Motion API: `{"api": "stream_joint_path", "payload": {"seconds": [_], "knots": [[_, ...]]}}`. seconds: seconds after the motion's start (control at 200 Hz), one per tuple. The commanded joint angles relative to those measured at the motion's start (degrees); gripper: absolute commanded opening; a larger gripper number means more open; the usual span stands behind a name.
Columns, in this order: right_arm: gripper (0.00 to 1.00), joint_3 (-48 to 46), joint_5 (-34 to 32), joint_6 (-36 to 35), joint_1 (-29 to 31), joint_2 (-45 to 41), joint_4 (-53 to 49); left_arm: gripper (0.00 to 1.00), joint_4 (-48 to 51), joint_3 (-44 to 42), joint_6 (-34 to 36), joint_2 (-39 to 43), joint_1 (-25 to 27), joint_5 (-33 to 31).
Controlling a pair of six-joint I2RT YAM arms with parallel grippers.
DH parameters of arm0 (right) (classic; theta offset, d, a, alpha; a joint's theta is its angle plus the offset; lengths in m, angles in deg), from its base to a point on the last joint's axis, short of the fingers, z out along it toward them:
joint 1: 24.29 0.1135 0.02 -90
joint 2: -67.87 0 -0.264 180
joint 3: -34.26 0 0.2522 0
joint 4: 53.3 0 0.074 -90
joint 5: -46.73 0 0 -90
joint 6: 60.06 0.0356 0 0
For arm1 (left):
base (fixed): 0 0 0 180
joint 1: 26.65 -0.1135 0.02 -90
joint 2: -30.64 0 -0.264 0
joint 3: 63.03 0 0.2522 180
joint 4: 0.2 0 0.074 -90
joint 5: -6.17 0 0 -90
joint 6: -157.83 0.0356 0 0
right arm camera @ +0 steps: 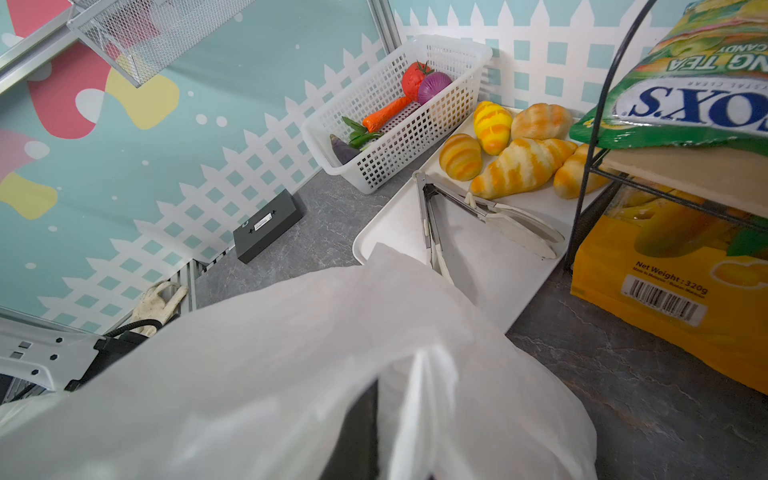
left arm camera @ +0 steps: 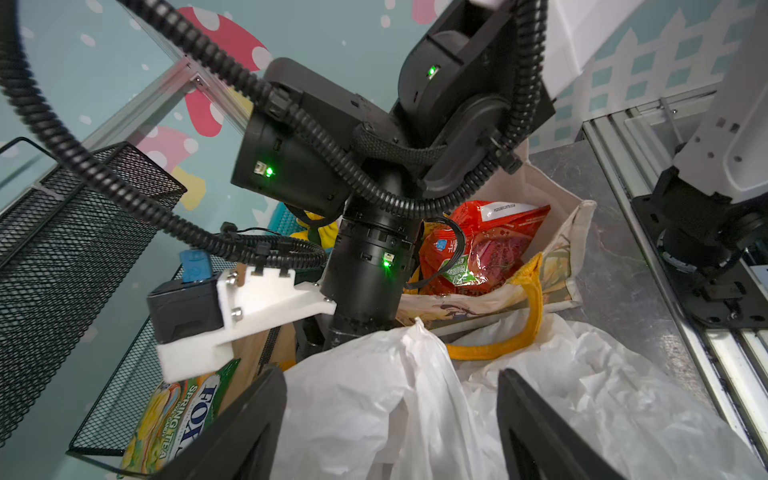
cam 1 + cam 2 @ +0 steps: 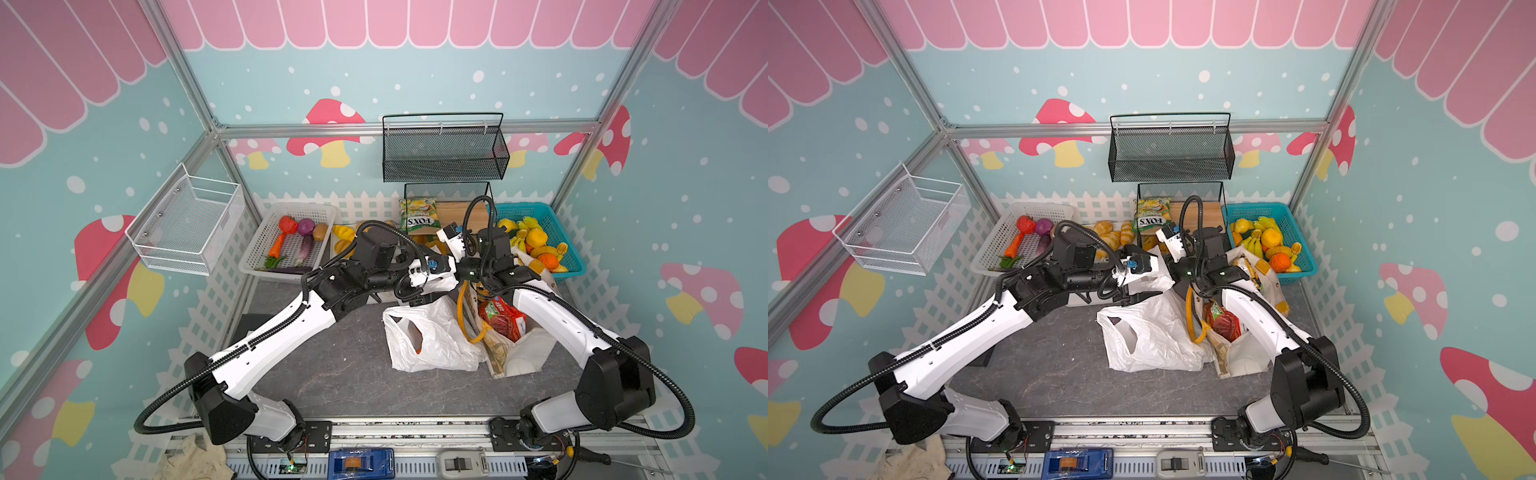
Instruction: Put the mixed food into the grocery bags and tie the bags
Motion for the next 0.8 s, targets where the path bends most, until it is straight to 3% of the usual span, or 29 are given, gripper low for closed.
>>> {"api": "stream_joint_path", "payload": {"seconds": [0.0, 0.14, 0.26, 0.355, 0.465, 0.555, 0.645, 0.796], "knots": [[0.02, -0.80, 0.20, -1.10, 0.23, -0.12, 0.47, 0.76, 4.27, 3.86, 3.06, -2.28, 0.27, 3.79], [0.02, -0.97, 0.01, -1.10, 0.23, -0.04, 0.38, 0.58, 4.20, 6.05, 1.92, -5.02, 0.27, 3.11], [0.02, -0.08, 0.05, -0.95, 0.23, 0.59, 0.40, 0.34, 4.20, 6.91, -1.86, -5.58, 0.30, 2.07], [0.02, 1.90, 0.69, -0.46, 0.23, 1.95, 0.48, 0.26, 3.58, 5.87, -7.54, -3.85, 0.26, 0.06], [0.04, 5.78, 1.59, 0.04, 1.14, 4.73, 0.48, 0.00, -1.53, 1.56, -20.44, 0.76, 0.27, -6.95], [0.13, 10.01, 1.86, 0.24, 2.32, 7.72, -0.63, 0.00, -3.50, -1.45, -30.48, 5.38, 0.15, -12.44], [0.27, 14.49, -0.15, 0.00, 2.61, 9.54, -3.63, 0.00, -3.60, -3.20, -39.74, 9.10, 0.19, -14.72], [0.47, 18.98, -12.28, -2.92, 2.61, 6.42, -10.52, 0.00, -3.20, -5.12, -50.82, 12.78, 0.19, -18.52]]}}
